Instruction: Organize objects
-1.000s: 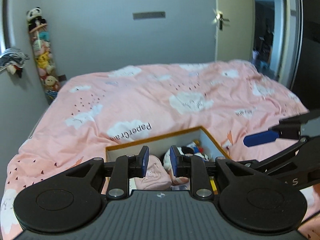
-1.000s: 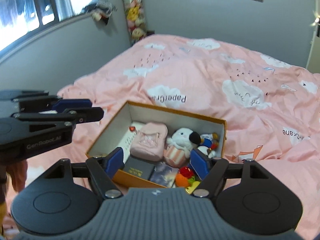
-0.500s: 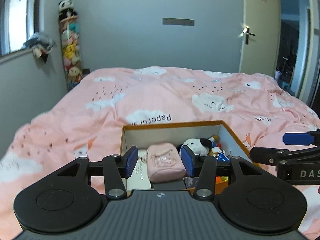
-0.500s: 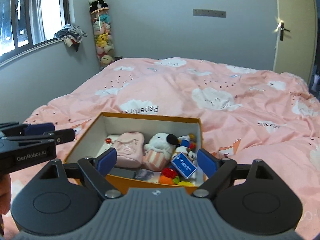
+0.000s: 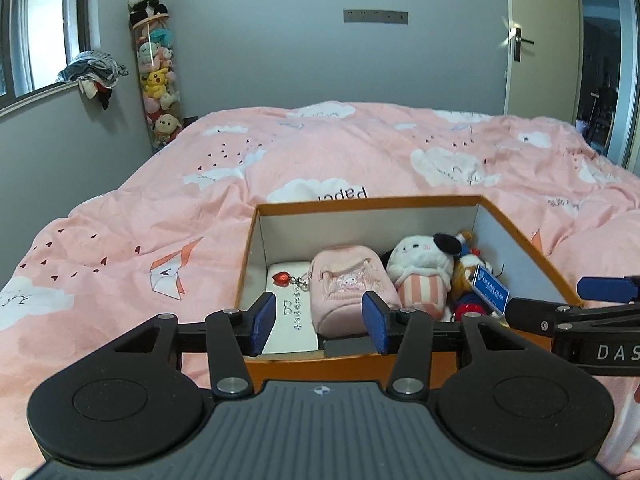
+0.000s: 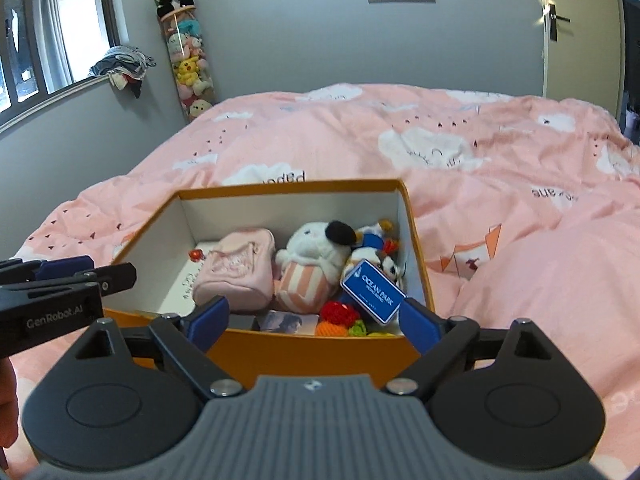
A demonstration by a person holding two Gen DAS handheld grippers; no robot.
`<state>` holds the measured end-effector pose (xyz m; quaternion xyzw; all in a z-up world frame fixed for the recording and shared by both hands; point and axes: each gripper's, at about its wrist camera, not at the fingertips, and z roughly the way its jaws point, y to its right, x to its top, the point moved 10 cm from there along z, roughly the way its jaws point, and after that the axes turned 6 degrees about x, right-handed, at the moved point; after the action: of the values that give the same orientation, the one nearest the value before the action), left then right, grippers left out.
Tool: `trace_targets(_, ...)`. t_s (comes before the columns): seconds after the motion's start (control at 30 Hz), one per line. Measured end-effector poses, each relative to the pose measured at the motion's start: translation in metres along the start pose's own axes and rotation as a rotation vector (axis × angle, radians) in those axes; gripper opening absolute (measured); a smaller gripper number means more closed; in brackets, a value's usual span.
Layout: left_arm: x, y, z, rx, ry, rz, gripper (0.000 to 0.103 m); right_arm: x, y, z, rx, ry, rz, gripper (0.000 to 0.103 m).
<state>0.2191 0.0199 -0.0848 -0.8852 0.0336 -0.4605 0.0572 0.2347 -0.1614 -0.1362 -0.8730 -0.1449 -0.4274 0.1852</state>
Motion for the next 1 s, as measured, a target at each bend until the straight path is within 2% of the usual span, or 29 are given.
trace_targets(0.5, -0.013, 0.004, 0.018, -0.01, -0.061, 0.012, 0.056, -0.011, 0.001, 0.015, -0.049, -0.032, -0.073, 0.092)
trace_targets(1.0, -0.016, 0.007, 0.018, -0.034, -0.068, 0.014, 0.055, -0.013, -0.001, 0.015, -0.058, -0.039, -0.089, 0.093)
